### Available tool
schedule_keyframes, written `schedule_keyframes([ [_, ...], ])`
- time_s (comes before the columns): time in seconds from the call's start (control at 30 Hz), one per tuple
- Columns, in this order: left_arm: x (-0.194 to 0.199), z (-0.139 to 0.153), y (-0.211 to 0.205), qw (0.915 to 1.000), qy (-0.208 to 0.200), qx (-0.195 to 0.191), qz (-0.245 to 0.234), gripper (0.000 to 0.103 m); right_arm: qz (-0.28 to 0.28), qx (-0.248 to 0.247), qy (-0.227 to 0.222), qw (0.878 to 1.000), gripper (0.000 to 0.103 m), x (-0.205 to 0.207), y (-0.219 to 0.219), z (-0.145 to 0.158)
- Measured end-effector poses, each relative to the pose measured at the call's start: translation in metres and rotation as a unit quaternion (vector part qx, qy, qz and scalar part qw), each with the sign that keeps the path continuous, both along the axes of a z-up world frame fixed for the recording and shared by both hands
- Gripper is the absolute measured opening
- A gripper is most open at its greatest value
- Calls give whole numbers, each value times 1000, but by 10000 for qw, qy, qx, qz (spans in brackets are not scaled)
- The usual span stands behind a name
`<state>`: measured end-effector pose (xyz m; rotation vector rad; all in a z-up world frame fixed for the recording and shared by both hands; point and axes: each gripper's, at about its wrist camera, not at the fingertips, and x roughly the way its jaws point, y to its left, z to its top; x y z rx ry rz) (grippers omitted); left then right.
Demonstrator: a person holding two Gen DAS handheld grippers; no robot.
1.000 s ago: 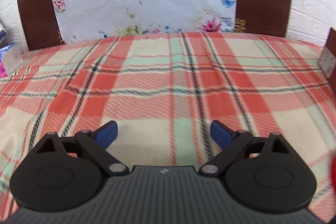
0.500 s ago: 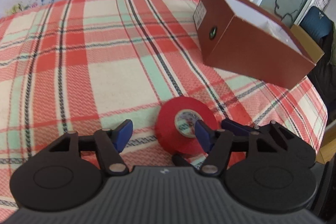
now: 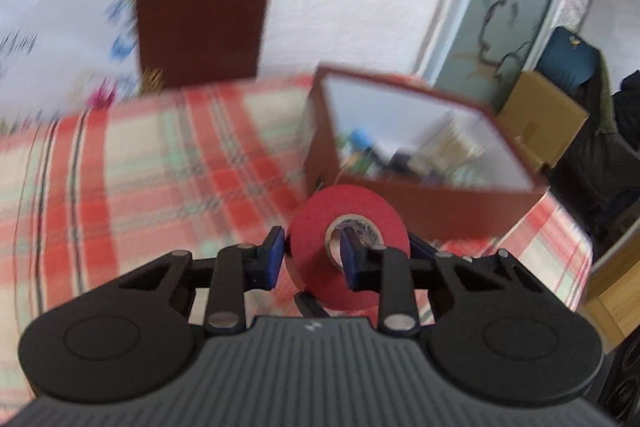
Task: Organize objects
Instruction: 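Hold the red tape with the right tool while the left tool grips it, then lower the red tape into the brown box and open the left tool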
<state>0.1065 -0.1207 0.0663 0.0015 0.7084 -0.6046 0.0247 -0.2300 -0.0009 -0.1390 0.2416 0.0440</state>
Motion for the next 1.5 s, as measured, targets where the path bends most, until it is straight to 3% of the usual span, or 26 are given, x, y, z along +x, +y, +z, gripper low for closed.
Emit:
schedule_keyframes([
  [0.13, 23, 16, -49, 9993, -228, 20, -306, 32, -389, 163, -125, 9990, 68, 22, -41, 15],
  [0.33, 60, 5, -104, 9983, -189, 142, -533, 32, -802, 309, 157, 9962, 68, 71, -88, 4],
  [0.4, 72, -3, -115, 9986, -128, 163, -486, 33, -949, 288, 337, 9945, 67, 91, -96, -4],
  [0.47, 79, -10, -122, 9989, -169, 355, -267, 43, -1121, 333, 288, 9927, 76, 98, -101, -7],
  [0.5, 80, -12, -123, 9988, -170, 409, -198, 43, -1137, 357, 261, 9925, 76, 98, -102, -7],
  [0.73, 63, -10, -119, 9971, -369, 623, -235, 45, -1318, 612, 85, 9894, 75, 70, -103, -9],
  [1.03, 15, 7, -97, 9949, -599, 795, -132, 50, -1584, 853, -152, 9836, 76, 4, -93, 1],
  [1.2, -14, 10, -78, 9926, -742, 959, 3, 59, -1641, 1209, -18, 9790, 77, -34, -94, -5],
  [1.33, -37, 5, -61, 9904, -814, 1115, 117, 73, -1555, 1720, 277, 9723, 81, -62, -92, -13],
  [1.5, -65, -3, -40, 9870, -930, 1276, 316, 89, -1523, 2412, 753, 9555, 82, -85, -94, -22],
])
